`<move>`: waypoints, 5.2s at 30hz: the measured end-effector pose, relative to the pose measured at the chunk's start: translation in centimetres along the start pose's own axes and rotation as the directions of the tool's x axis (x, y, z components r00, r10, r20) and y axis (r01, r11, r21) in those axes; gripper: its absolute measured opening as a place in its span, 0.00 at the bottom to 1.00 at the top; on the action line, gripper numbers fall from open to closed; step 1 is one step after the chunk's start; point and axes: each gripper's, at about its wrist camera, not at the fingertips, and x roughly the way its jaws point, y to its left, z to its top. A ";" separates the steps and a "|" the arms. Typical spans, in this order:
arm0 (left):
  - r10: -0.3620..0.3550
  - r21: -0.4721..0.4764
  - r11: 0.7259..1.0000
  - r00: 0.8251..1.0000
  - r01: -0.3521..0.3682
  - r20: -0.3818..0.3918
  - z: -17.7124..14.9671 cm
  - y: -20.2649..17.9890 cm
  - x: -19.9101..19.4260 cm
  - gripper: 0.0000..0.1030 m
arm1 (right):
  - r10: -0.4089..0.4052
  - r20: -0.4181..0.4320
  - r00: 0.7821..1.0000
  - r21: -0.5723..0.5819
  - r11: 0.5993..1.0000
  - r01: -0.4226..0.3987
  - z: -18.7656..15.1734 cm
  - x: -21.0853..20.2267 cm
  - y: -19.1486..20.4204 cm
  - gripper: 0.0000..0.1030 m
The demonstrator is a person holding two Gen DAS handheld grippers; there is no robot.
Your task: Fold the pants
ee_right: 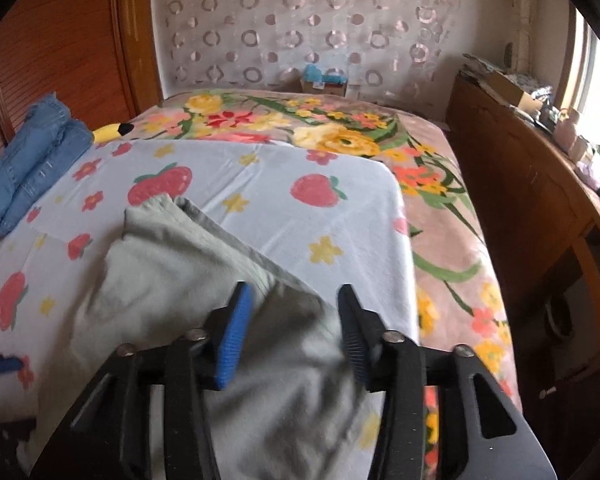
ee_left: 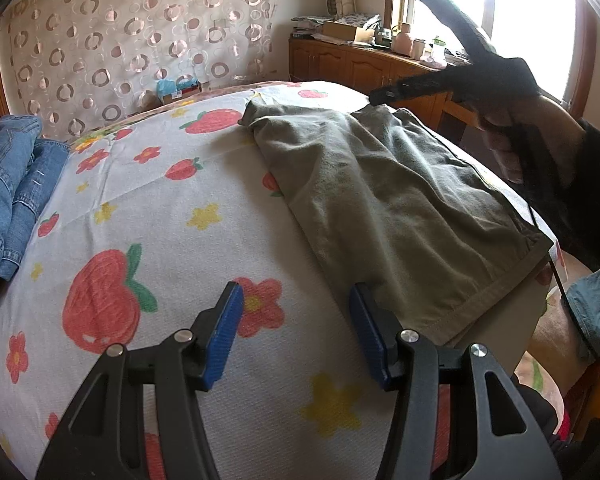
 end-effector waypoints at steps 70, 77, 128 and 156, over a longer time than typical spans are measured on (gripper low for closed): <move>-0.155 0.079 0.984 0.986 0.160 -0.056 -2.0 -3.4 -2.0 0.39 | -0.040 0.004 0.999 0.103 0.994 0.040 -11.8 -5.9 2.9 0.89; -0.167 0.095 0.981 0.985 0.171 -0.052 -2.3 -3.9 -2.1 0.32 | -0.041 0.010 0.999 0.083 0.996 0.040 -13.5 -8.8 3.3 0.88; -0.160 0.132 0.982 0.966 0.135 0.204 3.7 -3.7 -12.4 0.09 | 0.172 0.280 0.944 0.071 0.977 -0.199 -11.8 -20.5 4.2 0.05; 0.095 -0.008 0.995 0.906 -0.101 0.411 18.1 8.7 -15.8 0.08 | 0.186 0.425 0.886 -0.153 0.979 -0.133 10.7 -18.2 8.9 0.05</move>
